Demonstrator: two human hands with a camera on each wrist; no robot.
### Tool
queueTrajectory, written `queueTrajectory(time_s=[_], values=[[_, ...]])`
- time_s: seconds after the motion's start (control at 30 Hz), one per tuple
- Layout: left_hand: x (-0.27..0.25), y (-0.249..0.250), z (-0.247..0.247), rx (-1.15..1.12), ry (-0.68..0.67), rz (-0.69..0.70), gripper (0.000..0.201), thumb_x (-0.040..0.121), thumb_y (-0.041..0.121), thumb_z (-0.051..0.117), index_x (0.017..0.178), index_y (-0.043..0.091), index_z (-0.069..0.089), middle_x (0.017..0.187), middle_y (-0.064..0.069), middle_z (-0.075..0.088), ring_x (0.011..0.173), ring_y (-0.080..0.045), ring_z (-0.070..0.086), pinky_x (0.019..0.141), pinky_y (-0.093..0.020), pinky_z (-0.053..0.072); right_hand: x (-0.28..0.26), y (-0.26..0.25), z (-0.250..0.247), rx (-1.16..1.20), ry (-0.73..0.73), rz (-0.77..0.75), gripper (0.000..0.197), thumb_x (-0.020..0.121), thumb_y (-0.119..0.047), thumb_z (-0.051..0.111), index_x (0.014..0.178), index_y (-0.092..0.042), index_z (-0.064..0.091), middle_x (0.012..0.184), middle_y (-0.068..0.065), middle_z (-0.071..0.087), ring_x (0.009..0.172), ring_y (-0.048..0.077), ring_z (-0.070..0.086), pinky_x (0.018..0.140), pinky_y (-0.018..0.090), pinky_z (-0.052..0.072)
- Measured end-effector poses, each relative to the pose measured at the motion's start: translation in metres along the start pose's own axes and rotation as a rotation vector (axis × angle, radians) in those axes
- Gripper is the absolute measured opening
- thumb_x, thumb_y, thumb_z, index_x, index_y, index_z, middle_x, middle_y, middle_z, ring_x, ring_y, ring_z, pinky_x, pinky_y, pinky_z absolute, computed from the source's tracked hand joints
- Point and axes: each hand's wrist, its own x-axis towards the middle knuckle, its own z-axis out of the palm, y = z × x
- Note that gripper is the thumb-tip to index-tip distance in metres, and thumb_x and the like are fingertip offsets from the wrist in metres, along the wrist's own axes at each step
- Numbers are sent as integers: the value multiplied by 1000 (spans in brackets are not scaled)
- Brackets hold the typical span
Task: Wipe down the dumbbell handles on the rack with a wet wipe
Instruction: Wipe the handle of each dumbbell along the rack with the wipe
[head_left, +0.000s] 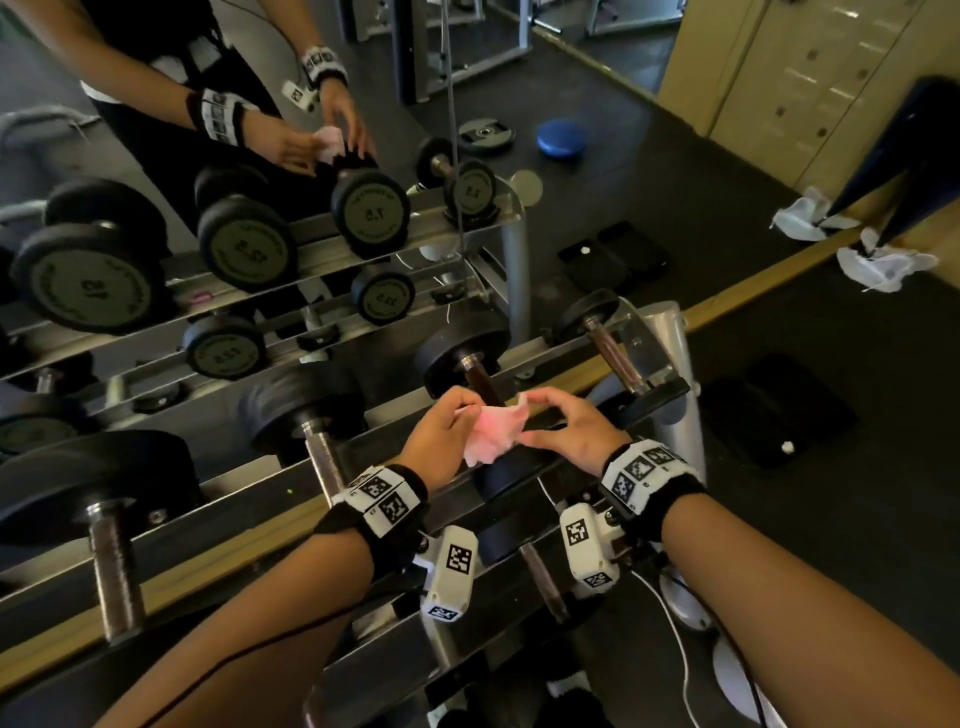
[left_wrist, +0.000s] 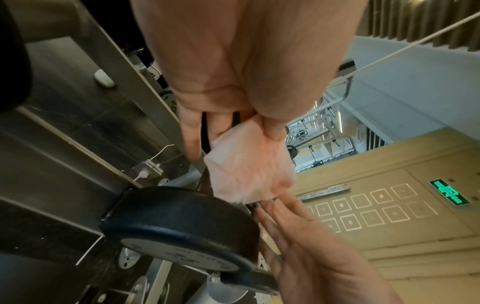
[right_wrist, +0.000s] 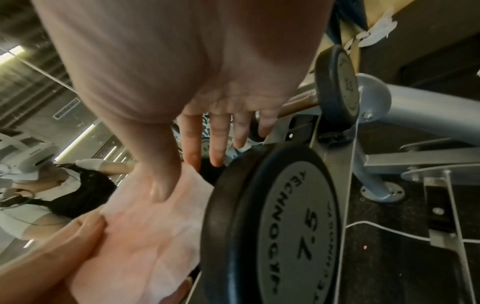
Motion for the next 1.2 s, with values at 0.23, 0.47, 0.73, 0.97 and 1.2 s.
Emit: queueTrajectory(time_s=[0.23, 0.47, 0.73, 0.97, 1.2], values=[[2, 3, 20, 3, 212, -34, 33, 100, 12, 53, 81, 37, 61, 85, 5, 61, 84, -15, 55, 86, -46, 49, 24, 1, -13, 260, -120, -35, 14, 81, -5, 76, 89, -2, 64, 102, 5, 70, 94, 15, 64, 88, 29, 49], [4, 10, 58, -264, 451, -205, 34, 94, 14, 67, 121, 24, 50, 107, -7, 65, 86, -25, 68, 78, -44, 60, 53, 16, -47, 110, -136, -66, 12, 95, -13, 56, 88, -21, 52, 84, 1, 54, 80, 17, 52, 67, 28, 42], [-22, -6, 69, -231, 541, -275, 57, 85, 13, 76, 135, 24, 49, 114, -5, 66, 105, -19, 67, 95, -36, 54, 109, 35, -54, 178, -79, 112, 31, 100, -8, 49, 129, -4, 59, 128, 22, 61, 116, 39, 60, 99, 46, 51], [-24, -27, 77, -150, 512, -293, 50, 75, 28, 87, 115, 46, 62, 108, 9, 69, 102, -6, 66, 91, -25, 54, 135, 19, -18, 314, -297, 181, 37, 102, -14, 47, 133, 4, 54, 91, 2, 67, 83, 17, 66, 83, 34, 55], [-23, -35, 78, -196, 498, -321, 28, 74, 26, 87, 96, 38, 75, 93, 4, 77, 90, -9, 72, 86, -27, 56, 129, 12, -18, 138, -530, -58, 35, 102, -10, 47, 136, -16, 56, 99, -8, 60, 79, -6, 60, 76, 11, 47]])
